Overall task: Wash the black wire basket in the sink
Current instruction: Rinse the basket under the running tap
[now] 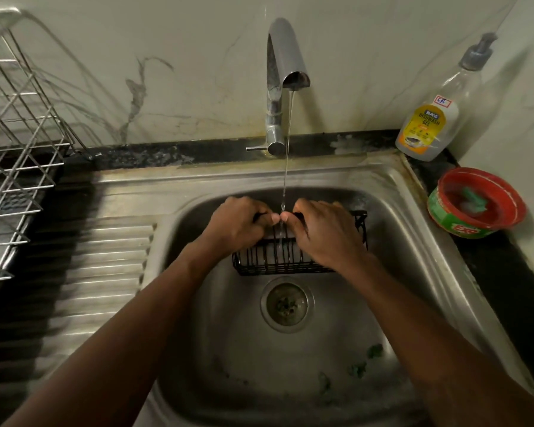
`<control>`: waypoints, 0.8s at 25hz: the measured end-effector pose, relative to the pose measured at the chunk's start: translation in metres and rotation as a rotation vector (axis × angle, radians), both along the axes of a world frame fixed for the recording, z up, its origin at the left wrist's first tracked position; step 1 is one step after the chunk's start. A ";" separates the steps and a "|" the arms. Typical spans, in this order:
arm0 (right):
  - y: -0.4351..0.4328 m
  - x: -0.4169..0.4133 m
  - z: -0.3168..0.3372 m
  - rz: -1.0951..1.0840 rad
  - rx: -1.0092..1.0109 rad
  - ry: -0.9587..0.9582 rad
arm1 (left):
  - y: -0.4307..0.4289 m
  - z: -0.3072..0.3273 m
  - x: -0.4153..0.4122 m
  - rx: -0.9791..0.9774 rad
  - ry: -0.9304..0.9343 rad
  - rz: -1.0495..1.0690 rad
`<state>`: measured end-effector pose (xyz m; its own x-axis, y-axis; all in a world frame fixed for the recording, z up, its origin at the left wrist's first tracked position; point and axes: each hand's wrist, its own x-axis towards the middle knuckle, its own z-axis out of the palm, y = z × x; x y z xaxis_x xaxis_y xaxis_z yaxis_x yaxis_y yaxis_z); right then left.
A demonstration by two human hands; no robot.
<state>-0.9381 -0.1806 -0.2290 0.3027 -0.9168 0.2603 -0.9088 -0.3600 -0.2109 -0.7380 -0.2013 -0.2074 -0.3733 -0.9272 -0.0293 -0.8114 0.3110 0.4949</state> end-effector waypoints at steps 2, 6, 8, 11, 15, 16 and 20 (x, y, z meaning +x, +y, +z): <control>-0.017 -0.002 0.004 -0.011 0.054 0.006 | -0.002 -0.011 0.003 -0.002 0.168 0.207; -0.027 0.020 0.011 -0.216 0.179 0.070 | 0.005 -0.043 -0.004 0.088 0.727 0.848; -0.016 0.066 0.004 -0.179 0.159 0.120 | 0.004 -0.052 -0.010 0.114 0.835 0.916; -0.009 0.116 0.008 -0.049 0.116 0.109 | 0.000 -0.053 -0.002 0.133 0.974 0.954; -0.015 0.056 0.006 -0.113 0.201 0.129 | -0.002 -0.052 0.001 0.142 0.891 0.995; -0.014 0.036 0.007 -0.200 0.213 0.147 | -0.001 -0.050 -0.002 0.145 0.874 1.016; -0.018 0.046 0.006 -0.380 0.160 0.203 | -0.004 -0.047 -0.007 0.135 0.860 0.993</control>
